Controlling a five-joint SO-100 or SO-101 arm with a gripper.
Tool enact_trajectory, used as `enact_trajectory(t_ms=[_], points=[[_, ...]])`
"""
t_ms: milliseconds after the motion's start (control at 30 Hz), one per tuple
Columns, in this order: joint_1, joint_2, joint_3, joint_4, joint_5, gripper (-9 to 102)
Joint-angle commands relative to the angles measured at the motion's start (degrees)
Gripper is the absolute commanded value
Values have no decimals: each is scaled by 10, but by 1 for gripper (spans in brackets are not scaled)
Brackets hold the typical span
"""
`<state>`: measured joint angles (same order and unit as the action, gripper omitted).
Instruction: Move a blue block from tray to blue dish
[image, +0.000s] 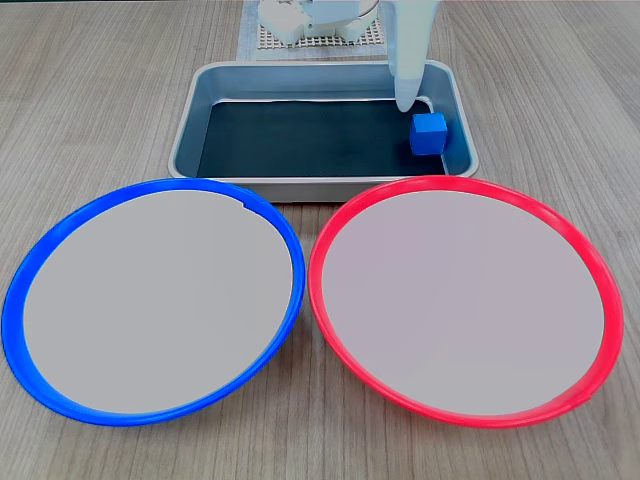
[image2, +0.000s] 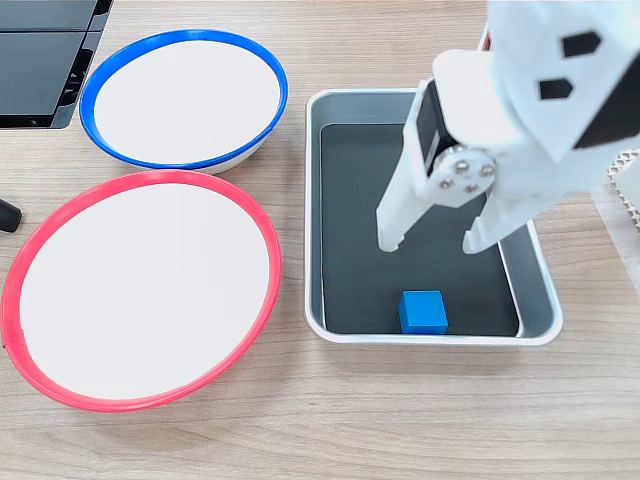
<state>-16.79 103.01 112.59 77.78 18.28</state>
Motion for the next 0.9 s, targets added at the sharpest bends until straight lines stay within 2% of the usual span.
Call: enact_trajectory(t_ms=[0,333,433,867], points=[[-16,-6,18,-37,20,27],[-52,-59,41,-122,29,22],[-51,-89,32,-150,22,17],[-46,-117,23,-178,2,1]])
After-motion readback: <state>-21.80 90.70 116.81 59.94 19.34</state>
